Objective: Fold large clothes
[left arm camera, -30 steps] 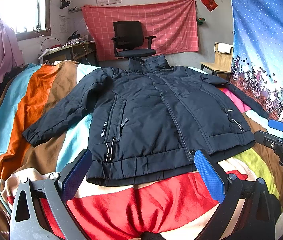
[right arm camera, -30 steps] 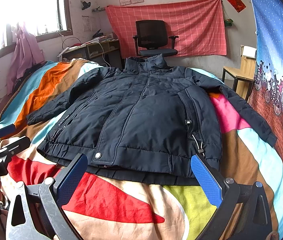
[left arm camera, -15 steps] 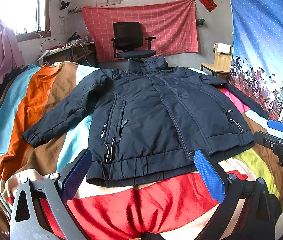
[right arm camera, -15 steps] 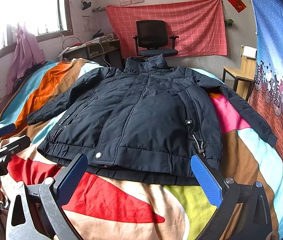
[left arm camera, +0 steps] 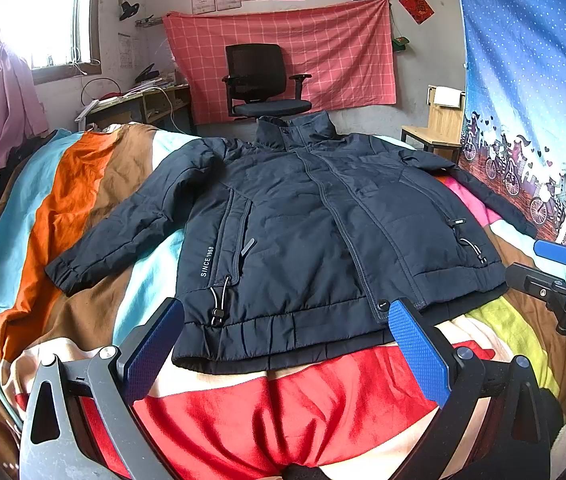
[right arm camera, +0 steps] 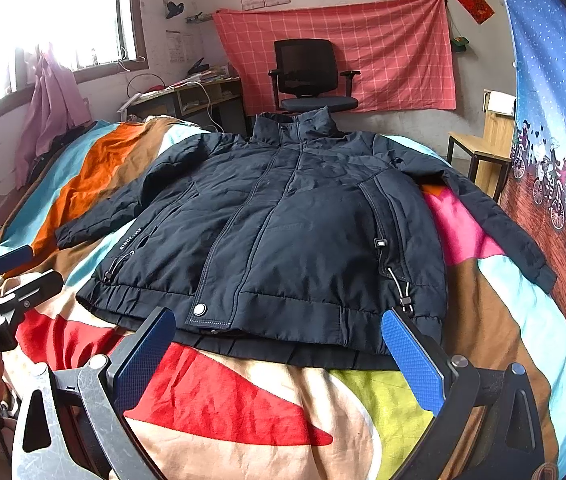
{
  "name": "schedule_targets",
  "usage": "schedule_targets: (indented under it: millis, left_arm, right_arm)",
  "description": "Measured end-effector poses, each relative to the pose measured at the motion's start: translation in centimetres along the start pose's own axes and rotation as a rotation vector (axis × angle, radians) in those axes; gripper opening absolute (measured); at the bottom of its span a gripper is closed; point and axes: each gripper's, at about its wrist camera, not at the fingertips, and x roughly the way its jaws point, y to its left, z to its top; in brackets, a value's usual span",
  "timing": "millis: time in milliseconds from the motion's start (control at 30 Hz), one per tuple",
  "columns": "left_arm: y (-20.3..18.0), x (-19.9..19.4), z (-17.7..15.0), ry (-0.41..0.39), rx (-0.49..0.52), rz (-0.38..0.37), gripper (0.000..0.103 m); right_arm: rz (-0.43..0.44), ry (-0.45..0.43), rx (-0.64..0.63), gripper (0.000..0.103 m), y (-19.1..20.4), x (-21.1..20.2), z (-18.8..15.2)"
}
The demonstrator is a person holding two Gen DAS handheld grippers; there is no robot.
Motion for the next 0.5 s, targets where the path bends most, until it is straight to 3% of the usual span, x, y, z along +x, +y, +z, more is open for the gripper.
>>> schedule_targets:
  millis: [500]
  left_arm:
    - [-0.4, 0.6, 0.86, 0.009, -0.005, 0.021, 0.1]
  right_arm:
    - [-0.022, 0.015, 0.014, 0.103, 0.4, 0.91, -0.54]
